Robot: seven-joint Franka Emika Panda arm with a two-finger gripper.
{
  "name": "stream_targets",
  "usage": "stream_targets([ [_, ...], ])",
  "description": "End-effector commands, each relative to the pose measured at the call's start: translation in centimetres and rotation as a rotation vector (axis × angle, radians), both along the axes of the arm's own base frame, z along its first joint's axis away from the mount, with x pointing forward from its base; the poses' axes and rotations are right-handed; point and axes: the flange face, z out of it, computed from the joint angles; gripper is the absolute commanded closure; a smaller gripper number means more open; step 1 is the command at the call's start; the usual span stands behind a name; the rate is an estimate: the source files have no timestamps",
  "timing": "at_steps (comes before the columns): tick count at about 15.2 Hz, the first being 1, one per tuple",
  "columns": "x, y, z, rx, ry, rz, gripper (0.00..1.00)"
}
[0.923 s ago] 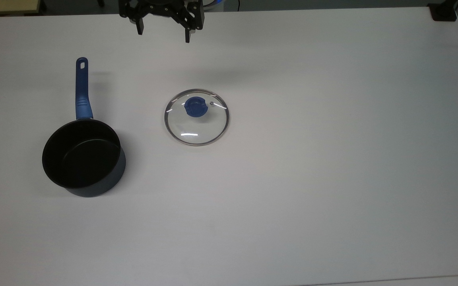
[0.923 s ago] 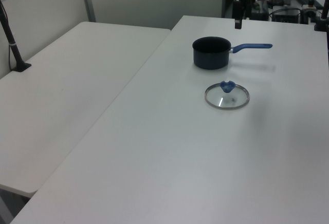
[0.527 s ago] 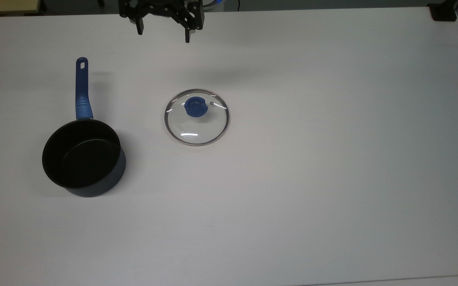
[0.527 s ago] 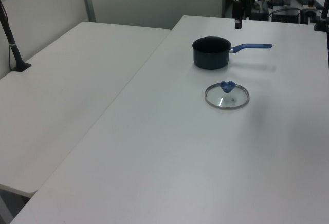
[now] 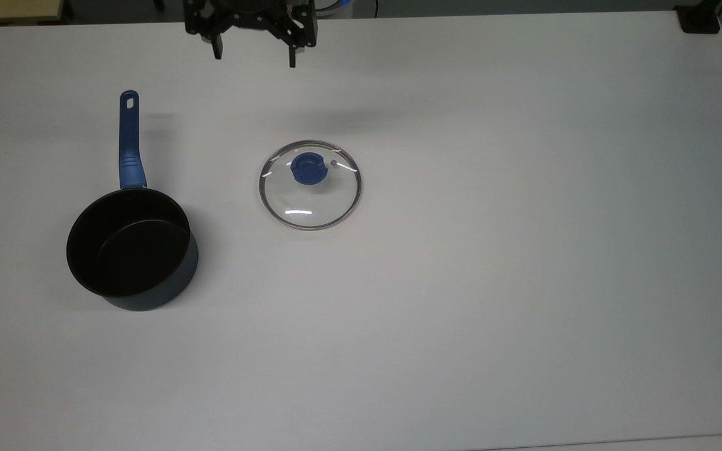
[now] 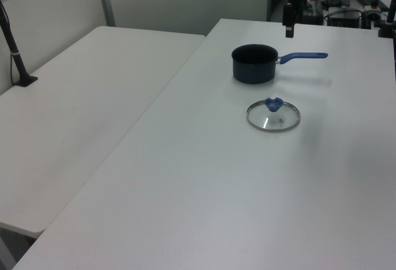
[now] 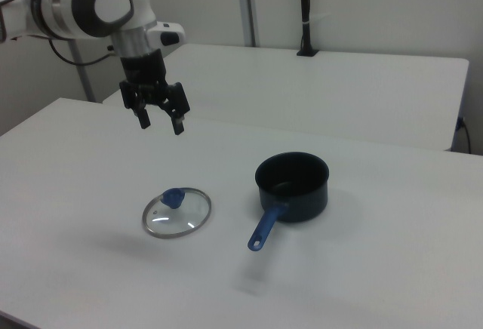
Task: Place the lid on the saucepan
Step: 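Move the gripper down over the glass lid's blue knob, then close the gripper on the blue knob of the glass lid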
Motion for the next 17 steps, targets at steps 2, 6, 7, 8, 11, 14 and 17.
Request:
stream_targets([
  [2,0.3,-0.5,-4.1,-0.03,-0.008,0.062,0.0],
  [6,1.8,-0.4,-8.3,-0.038,0.031,0.116,0.0],
  [7,2.1,-0.2,-9.5,-0.038,0.053,0.145,0.0],
  [8,2.7,0.0,-11.3,-0.037,0.07,0.174,0.0],
  [11,3.2,0.3,-14.9,-0.031,0.064,0.236,0.0],
  [14,3.3,1.7,-17.3,-0.009,0.1,0.298,0.0],
  [17,3.5,4.6,-19.2,0.011,0.126,0.375,0.0],
])
